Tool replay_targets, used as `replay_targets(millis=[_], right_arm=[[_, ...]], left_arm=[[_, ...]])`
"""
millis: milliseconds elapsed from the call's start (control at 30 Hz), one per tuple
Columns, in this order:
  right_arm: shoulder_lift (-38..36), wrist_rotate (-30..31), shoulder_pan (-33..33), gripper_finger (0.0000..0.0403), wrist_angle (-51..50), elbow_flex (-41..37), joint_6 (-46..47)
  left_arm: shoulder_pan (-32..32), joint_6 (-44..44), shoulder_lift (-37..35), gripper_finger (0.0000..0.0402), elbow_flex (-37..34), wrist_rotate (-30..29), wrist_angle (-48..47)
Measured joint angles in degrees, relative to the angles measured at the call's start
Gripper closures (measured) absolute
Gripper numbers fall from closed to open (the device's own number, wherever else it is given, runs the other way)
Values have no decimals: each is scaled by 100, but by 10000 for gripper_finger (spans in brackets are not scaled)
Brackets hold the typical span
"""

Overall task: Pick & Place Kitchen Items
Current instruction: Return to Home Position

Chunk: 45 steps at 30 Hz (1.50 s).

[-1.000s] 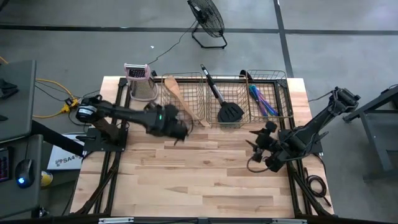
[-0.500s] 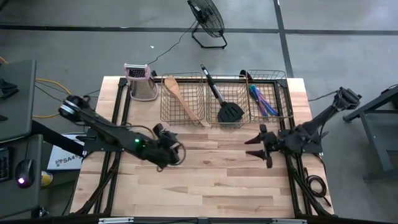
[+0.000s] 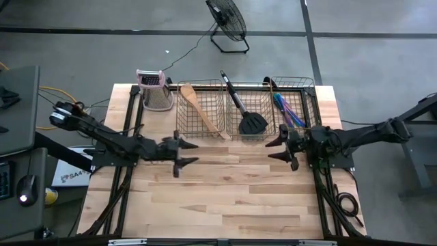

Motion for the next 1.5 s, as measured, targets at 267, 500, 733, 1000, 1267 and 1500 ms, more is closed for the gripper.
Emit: replay_targets(millis=[267,500,733,1000,1267,1500], right_arm=[[-115,-499,-521,208,1165,-670,84],[-374,-139,-518,208,1235,-944,169],[-970,-33,-518,208,796,-1046,250],[-1895,227,-529,208,-291,-1047,308],[-2823,226,-531,208,-1119,-1046,298],[-3001,113,-531,208,-1259,-1039,375]], left_arm=[[-6,172,-59,171,-1304,90,2331],[-7,402,-148,171,-1812,76,3017],[-5,572,-339,171,-1972,14,3252],[-1,721,-715,171,-1976,-9,2872],[-1,822,-2241,171,-1981,-126,1173],[-1,538,-3999,171,-1983,-181,-1065]])
